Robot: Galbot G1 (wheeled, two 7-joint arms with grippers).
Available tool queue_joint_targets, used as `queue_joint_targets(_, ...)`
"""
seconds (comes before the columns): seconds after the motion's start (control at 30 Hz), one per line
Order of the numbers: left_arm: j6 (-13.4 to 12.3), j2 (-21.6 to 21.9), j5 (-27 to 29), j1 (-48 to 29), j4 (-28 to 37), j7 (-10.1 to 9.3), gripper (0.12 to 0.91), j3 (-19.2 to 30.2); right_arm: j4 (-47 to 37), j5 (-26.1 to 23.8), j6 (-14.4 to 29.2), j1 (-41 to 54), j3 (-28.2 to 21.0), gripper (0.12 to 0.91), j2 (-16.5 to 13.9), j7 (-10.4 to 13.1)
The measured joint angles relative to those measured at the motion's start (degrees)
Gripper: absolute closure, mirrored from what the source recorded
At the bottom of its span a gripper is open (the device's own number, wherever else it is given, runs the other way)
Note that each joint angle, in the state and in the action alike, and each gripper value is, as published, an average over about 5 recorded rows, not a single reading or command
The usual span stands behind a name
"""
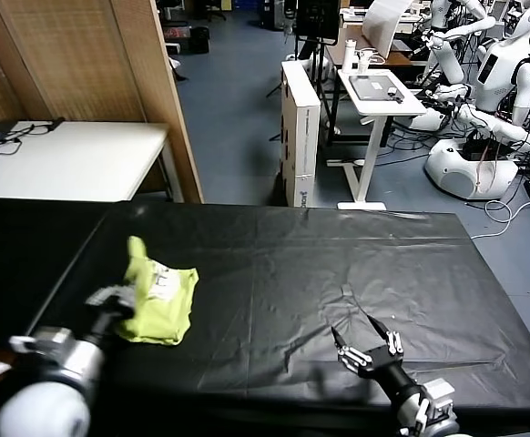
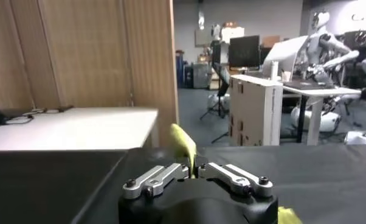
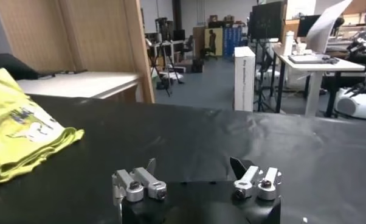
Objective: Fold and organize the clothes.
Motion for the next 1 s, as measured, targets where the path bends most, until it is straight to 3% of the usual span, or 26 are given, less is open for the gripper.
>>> queue_joint_targets(0.13, 0.6, -7.3, -1.2, -1.0, -0.3, -1.23, 0.85, 11.1, -0.8, -0.5, -0.1, 0.3, -0.2, 0.118, 0.5, -0.1)
queue_joint_targets(0.27, -0.6, -14.1, -0.3, -3.8, 4.1, -1.29, 0.85, 20.2, -1.4, -1.1, -0.4, 1.0, -0.8, 0.118, 1.0, -0.3)
queue_joint_targets(0.4, -1.6, -18.9, 2.4, -6.8, 11.0, -1.04, 0.85, 25.3, -1.6, -0.9, -1.4, 2.0, -1.8, 0.118, 1.1, -0.5)
queue_joint_targets(0.53, -1.6, -20.6, 4.4, -8.5, 15.5, -0.56, 0.821, 27.5, -2.1, 1.2, -2.9, 3.3, -2.5, 0.118, 0.5, -0.6)
queue_joint_targets(0.63, -1.7, -20.5, 6.4, -9.0, 16.4, 0.34, 0.685, 28.5, -2.7, 4.0, -4.5, 4.5, -3.1, 0.118, 0.1, -0.2)
queue_joint_targets(0.9, -4.8, -16.8, 10.3, -10.5, 13.0, 4.45, 0.204, 28.0, -4.6, 14.8, -10.0, 9.8, -6.2, 0.118, 0.2, 3.5)
queue_joint_targets(1.0, -6.7, -14.6, 11.4, -11.1, 11.4, 5.32, 0.135, 26.4, -5.5, 18.0, -11.3, 12.4, -8.4, 0.118, 1.0, 6.5)
